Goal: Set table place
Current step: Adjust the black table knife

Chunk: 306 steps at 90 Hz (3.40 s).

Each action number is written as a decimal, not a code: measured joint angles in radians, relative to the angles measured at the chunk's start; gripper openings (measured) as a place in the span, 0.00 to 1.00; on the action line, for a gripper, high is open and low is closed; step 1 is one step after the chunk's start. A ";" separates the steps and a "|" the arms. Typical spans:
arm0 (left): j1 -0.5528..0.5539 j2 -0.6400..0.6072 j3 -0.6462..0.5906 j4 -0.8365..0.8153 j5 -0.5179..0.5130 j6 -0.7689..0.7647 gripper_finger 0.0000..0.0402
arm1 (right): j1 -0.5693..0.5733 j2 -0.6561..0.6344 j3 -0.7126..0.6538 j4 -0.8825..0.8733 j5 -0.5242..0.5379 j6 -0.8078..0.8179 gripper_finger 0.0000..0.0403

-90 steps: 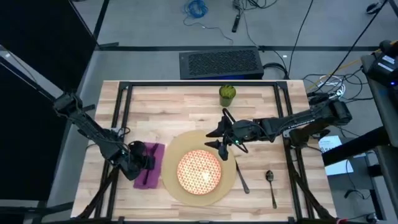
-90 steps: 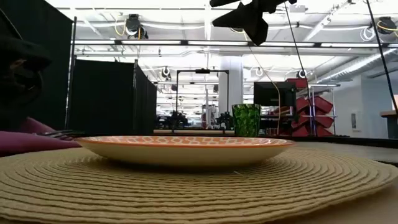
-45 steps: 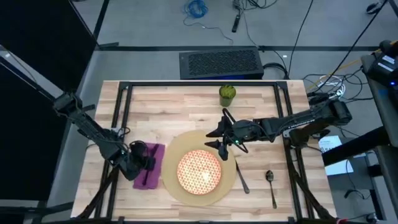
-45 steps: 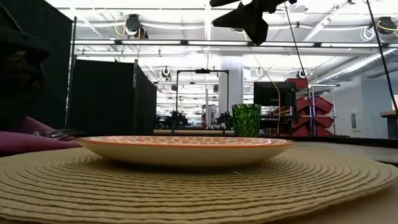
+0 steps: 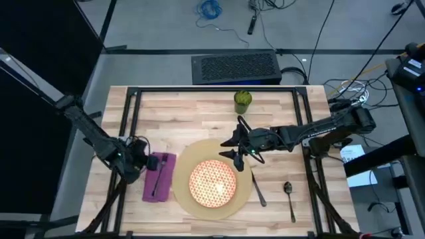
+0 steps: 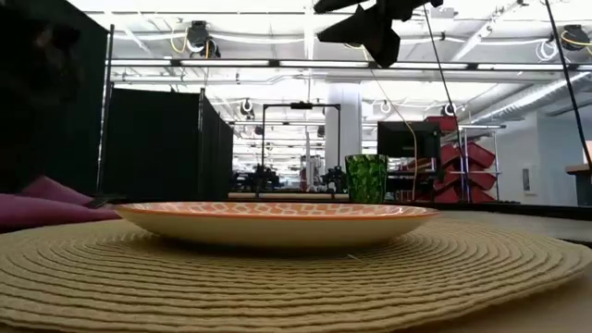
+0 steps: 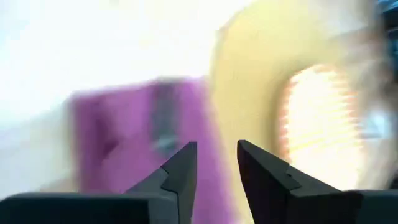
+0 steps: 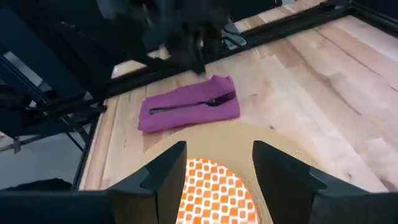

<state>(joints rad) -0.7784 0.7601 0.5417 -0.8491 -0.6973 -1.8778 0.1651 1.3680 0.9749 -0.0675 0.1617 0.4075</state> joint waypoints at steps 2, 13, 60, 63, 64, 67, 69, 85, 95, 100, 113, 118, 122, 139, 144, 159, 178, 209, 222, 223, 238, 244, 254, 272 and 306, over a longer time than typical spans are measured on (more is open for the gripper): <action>0.000 -0.019 0.013 0.009 -0.041 0.044 0.25 | 0.000 -0.012 0.000 -0.020 0.007 0.000 0.43; 0.000 -0.098 0.094 0.133 -0.245 0.431 0.25 | 0.000 -0.103 0.000 -0.175 0.099 0.033 0.43; 0.000 -0.002 0.092 0.755 -0.416 1.603 0.25 | 0.324 -0.154 0.000 -0.749 0.263 0.939 0.43; 0.002 0.002 0.092 0.775 -0.427 1.639 0.25 | 0.354 -0.136 0.000 -0.770 0.272 0.994 0.43; 0.002 0.003 0.092 0.781 -0.431 1.652 0.25 | 0.364 -0.130 0.000 -0.777 0.276 1.012 0.43; 0.004 0.004 0.092 0.799 -0.439 1.689 0.25 | 0.394 -0.110 0.000 -0.790 0.286 1.065 0.43; 0.007 0.004 0.093 0.817 -0.445 1.713 0.25 | 0.412 -0.095 0.000 -0.795 0.289 1.101 0.43; 0.043 -0.010 0.096 0.977 -0.457 1.895 0.25 | 0.511 0.062 0.000 -0.762 0.280 1.320 0.43; 0.063 -0.010 0.097 1.001 -0.456 1.918 0.25 | 0.521 0.169 0.000 -0.699 0.240 1.371 0.43; 0.067 -0.009 0.097 0.993 -0.455 1.913 0.25 | 0.517 0.218 0.000 -0.658 0.207 1.372 0.43; 0.068 0.005 0.097 0.995 -0.425 1.910 0.25 | 0.516 0.307 0.000 -0.606 0.176 1.388 0.42; 0.068 0.009 0.097 0.994 -0.403 1.910 0.25 | 0.516 0.318 0.000 -0.604 0.172 1.395 0.42; 0.068 0.011 0.097 0.994 -0.393 1.910 0.25 | 0.516 0.321 0.000 -0.604 0.173 1.408 0.40; 0.068 0.010 0.097 0.997 -0.391 1.910 0.25 | 0.516 0.321 0.000 -0.598 0.176 1.414 0.29; 0.068 0.010 0.097 0.994 -0.390 1.910 0.25 | 0.516 0.321 0.000 -0.596 0.178 1.414 0.24; 0.068 0.010 0.097 0.994 -0.389 1.918 0.25 | 0.516 0.321 0.000 -0.593 0.184 1.414 0.15; 0.068 0.010 0.097 0.993 -0.388 1.919 0.25 | 0.516 0.338 0.000 -0.585 0.221 1.413 0.08; 0.068 0.010 0.097 0.994 -0.388 1.919 0.25 | 0.516 0.373 0.000 -0.586 0.225 1.389 0.00; 0.068 0.010 0.097 0.994 -0.388 1.919 0.25 | 0.516 0.373 0.000 -0.586 0.225 1.388 0.00; 0.068 0.010 0.097 0.994 -0.388 1.919 0.25 | 0.516 0.373 0.000 -0.586 0.225 1.388 0.00; 0.068 0.010 0.097 0.994 -0.388 1.919 0.25 | 0.516 0.373 0.000 -0.587 0.225 1.388 0.00; 0.068 0.010 0.097 0.994 -0.388 1.919 0.25 | 0.515 0.373 0.000 -0.588 0.225 1.388 0.00; 0.068 0.010 0.097 0.994 -0.388 1.919 0.25 | 0.509 0.373 0.000 -0.602 0.225 1.395 0.00; 0.068 0.010 0.097 0.998 -0.388 1.919 0.25 | 0.481 0.373 0.000 -0.615 0.225 1.358 0.00; 0.068 0.010 0.097 0.998 -0.388 1.919 0.25 | 0.462 0.374 0.000 -0.608 0.199 1.332 0.00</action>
<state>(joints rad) -0.7109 0.7700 0.6384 0.1490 -1.0851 0.0411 0.6273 1.7416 0.9745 -0.6758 0.3603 1.7393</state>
